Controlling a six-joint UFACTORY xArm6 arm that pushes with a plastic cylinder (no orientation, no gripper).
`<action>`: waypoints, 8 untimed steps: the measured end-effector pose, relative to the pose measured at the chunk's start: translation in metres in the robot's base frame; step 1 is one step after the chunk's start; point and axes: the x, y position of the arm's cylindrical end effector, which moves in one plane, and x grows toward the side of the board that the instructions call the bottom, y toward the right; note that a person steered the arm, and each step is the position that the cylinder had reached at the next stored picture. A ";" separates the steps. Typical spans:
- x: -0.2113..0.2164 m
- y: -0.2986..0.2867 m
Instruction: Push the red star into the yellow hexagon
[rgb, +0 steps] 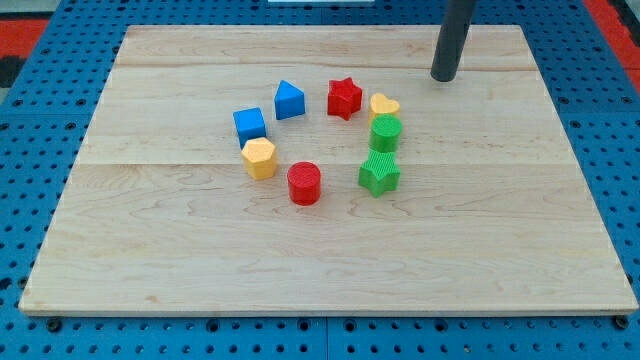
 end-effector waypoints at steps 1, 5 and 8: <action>0.003 0.000; 0.121 0.004; 0.088 0.015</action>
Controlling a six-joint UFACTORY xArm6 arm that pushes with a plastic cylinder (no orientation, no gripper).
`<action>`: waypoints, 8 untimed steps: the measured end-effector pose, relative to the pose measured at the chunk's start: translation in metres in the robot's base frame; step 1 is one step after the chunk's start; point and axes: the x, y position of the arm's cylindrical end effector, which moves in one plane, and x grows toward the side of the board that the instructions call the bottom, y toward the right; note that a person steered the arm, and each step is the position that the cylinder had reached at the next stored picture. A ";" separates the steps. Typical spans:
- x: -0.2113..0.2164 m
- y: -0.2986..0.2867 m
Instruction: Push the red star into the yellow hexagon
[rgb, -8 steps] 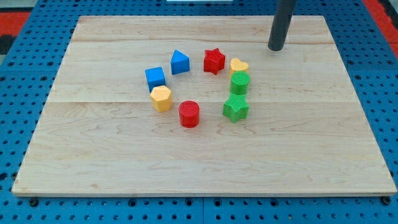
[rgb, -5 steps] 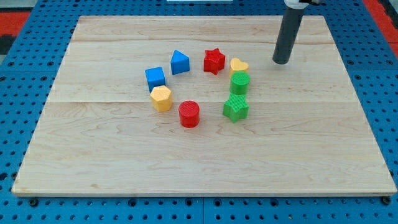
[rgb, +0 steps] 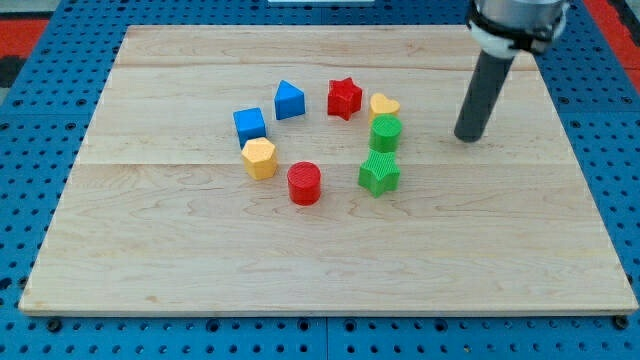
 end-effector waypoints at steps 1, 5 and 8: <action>-0.039 0.000; -0.112 -0.066; -0.024 -0.149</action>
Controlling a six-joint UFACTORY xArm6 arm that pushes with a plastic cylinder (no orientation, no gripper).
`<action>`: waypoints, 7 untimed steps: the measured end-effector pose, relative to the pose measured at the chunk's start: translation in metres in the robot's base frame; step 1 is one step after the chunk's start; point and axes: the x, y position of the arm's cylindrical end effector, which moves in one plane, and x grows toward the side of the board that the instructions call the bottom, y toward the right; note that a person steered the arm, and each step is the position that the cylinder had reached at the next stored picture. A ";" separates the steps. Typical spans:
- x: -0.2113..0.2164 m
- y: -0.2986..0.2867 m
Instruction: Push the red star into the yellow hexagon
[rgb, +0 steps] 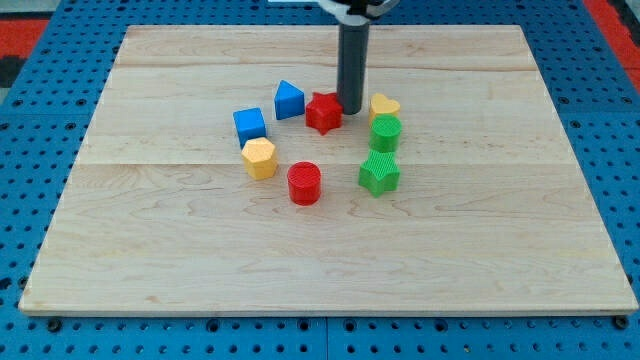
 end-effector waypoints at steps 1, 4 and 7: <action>-0.011 0.001; 0.007 -0.076; 0.074 -0.102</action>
